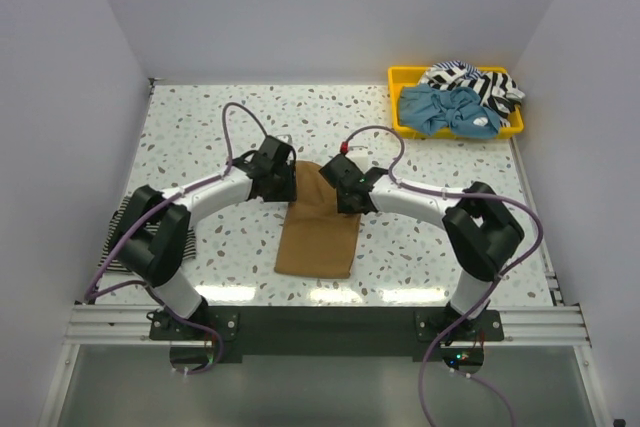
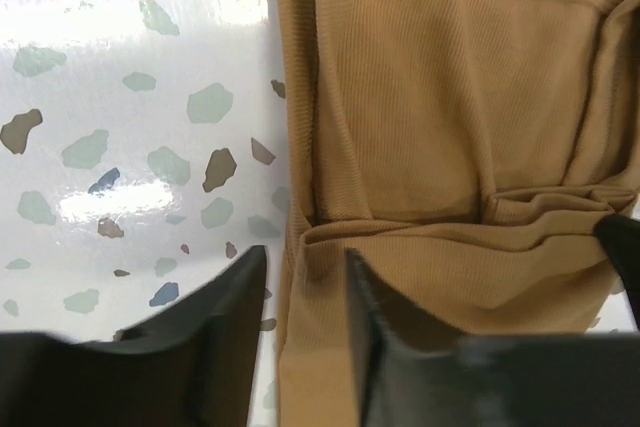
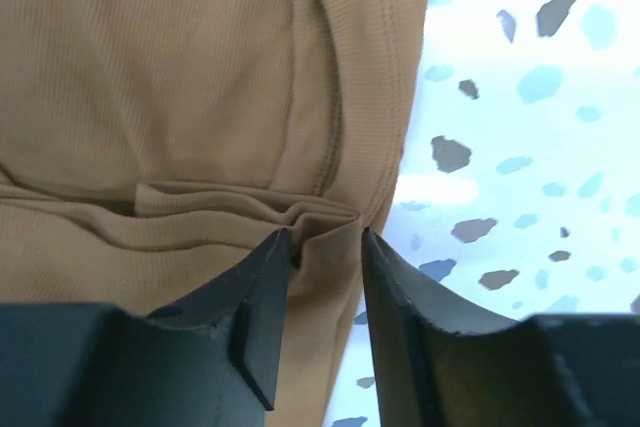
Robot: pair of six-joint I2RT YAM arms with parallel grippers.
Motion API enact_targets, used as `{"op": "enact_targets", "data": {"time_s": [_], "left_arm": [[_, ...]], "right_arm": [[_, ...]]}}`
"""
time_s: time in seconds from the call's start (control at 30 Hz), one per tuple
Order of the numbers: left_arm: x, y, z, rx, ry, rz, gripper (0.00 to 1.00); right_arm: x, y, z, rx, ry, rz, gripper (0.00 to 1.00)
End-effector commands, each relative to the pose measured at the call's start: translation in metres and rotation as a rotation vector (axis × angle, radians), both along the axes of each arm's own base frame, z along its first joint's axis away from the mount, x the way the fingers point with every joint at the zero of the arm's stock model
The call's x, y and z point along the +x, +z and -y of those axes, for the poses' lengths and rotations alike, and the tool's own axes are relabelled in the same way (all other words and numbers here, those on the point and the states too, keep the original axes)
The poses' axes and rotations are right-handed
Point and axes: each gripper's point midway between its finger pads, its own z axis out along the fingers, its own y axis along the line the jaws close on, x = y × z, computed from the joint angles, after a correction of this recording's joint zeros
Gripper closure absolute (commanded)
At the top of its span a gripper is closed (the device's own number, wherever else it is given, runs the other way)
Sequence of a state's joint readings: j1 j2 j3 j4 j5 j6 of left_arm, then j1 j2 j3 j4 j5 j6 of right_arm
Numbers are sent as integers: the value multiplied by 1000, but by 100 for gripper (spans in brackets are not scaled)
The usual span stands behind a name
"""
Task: Fold and stack the tank tops
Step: Fold the tank top
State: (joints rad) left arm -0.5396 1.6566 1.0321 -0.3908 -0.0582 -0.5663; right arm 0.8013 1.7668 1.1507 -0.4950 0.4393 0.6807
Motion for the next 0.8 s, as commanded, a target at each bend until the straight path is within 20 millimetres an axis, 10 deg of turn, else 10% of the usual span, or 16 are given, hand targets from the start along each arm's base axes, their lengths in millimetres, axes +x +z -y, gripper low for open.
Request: {"op": "enact_targets", "data": {"time_s": [0.0,0.2,0.53,0.77], "left_arm": [[19,37,12,-102,10,125,53],[3,70,-8,-112,101,164,36],[-145,-2,-19,-280,125,-146,34],[-175,-17,-16,-348,111,-195,35]], "right_arm": [[19,28,0,14,-36,81,59],[-1,45,10,55,-34,84,46],[-139,26,-18,261,67,-62,45],[-169,0,-20,299,50,-110,47]]}}
